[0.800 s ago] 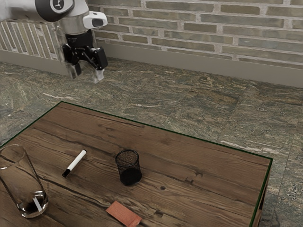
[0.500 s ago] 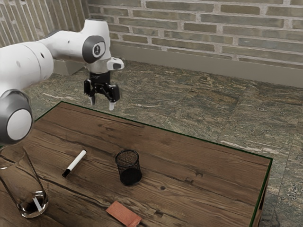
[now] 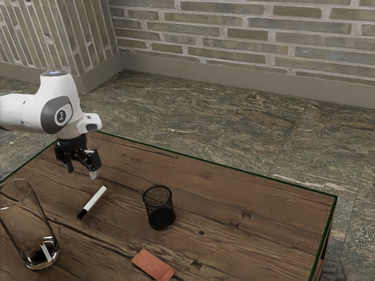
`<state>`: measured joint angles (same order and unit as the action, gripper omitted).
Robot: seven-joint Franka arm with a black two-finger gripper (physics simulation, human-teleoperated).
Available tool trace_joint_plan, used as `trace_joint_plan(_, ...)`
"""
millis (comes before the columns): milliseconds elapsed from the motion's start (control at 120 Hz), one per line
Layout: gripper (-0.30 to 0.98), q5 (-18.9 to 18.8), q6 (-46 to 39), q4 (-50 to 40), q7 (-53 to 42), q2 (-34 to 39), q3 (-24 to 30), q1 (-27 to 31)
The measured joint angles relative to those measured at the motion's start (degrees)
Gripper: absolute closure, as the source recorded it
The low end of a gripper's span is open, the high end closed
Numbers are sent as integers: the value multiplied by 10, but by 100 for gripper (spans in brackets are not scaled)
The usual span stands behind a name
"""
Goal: Put the marker into the pen holder.
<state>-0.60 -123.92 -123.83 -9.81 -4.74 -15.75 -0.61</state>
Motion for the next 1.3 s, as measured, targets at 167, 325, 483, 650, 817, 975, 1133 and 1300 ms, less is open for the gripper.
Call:
trace_joint_plan(167,2,-3,-22,-47,-10,10,-9,-1)
trace_joint_plan(325,2,-4,-7,-47,-16,2,-9,4)
trace_joint_plan(483,2,-6,24,-60,-22,-21,-9,-3)
trace_joint_plan(650,2,-7,20,-77,-29,-44,-9,-4)
trace_joint_plan(817,2,-5,-13,-74,-37,-51,-8,-5)
trace_joint_plan(975,6,-1,-45,-73,-43,-57,-7,-5)
trace_joint_plan(1133,30,5,-64,-73,-47,-64,-7,-5)
trace_joint_plan(1300,58,6,-72,-73,-51,-63,-7,-9)
